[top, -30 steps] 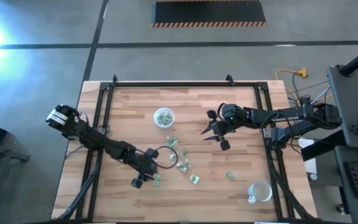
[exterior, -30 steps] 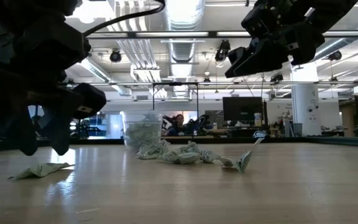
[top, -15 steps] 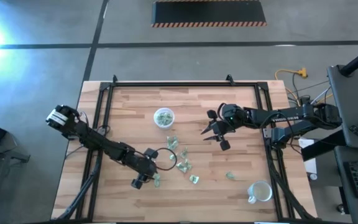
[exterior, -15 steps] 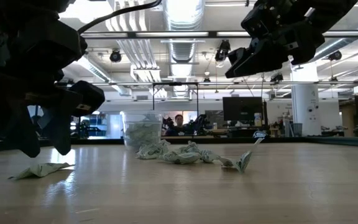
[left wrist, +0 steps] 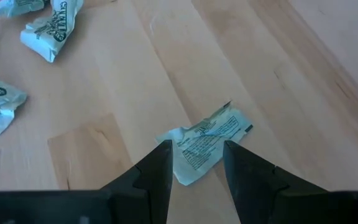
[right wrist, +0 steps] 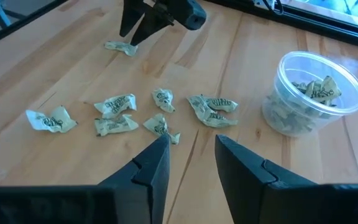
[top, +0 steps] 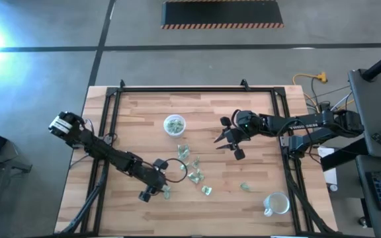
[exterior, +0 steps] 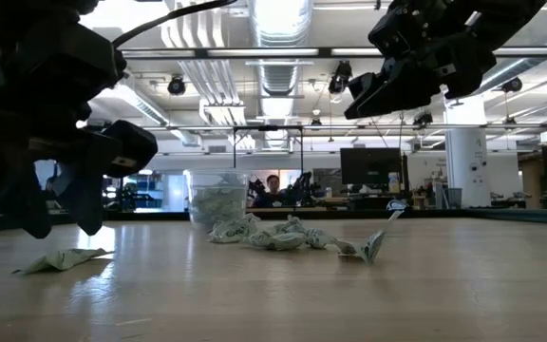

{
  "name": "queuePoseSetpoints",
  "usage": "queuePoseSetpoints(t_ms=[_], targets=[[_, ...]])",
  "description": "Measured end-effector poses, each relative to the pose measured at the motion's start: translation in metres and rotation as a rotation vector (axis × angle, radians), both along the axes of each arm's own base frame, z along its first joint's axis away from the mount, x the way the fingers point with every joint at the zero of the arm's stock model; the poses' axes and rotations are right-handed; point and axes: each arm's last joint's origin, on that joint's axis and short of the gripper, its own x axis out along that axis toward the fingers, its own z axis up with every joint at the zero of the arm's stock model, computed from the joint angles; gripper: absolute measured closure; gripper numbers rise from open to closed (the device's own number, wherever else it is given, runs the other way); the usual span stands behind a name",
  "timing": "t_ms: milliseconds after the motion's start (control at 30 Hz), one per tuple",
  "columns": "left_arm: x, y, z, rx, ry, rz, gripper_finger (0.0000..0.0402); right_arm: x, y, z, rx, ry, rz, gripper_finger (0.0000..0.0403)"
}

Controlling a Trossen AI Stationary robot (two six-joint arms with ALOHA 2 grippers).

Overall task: Pick and place Stevia / Truvia into bins
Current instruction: Put the stevia packet into the transparent container

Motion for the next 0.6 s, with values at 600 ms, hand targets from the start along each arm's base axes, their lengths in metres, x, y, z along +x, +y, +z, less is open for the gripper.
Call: queuePoseSetpoints(t_ms=[600], targets=[[0.002,-0.001,-0.016,0.015,0.023,0.011,0.0276,0.000,0.000,-0.001,0.001,0.009,0.001,0.0290]])
